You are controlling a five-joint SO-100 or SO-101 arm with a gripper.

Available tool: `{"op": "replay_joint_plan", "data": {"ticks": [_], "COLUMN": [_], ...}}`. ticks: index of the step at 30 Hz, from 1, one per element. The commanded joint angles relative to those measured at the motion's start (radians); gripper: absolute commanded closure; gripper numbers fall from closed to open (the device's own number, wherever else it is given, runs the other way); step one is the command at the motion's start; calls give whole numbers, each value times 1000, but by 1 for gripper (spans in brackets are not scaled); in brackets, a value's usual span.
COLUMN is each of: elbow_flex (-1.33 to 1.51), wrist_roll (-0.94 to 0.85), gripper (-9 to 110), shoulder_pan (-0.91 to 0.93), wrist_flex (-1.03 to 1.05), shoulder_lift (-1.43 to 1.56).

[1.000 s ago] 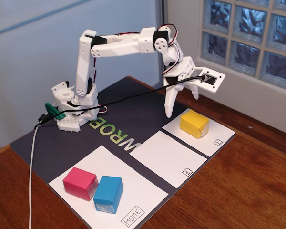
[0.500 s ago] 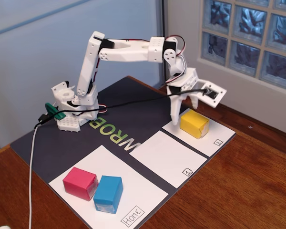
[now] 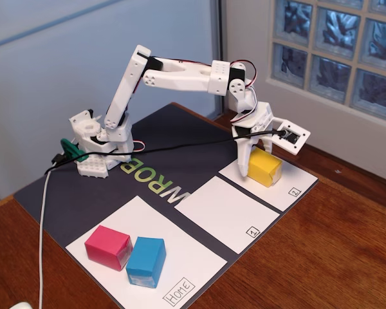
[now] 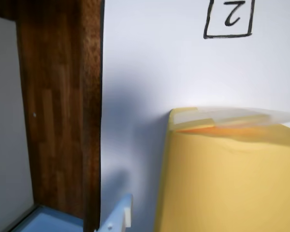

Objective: Move box yellow to zone 1

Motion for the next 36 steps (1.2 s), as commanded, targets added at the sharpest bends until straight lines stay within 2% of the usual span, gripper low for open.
{"op": "replay_joint_plan", "data": {"ticks": [1, 9, 18, 24, 36], "elbow_flex": [-48, -48, -48, -48, -37], "wrist_roll": [12, 29, 21, -140, -247], "gripper": [57, 63, 87, 99, 101], "shoulder_pan": [-11, -11, 11, 25, 74], "wrist_flex": [-26, -51, -41, 15, 80], "shoulder_lift": [3, -35, -35, -8, 163]}}
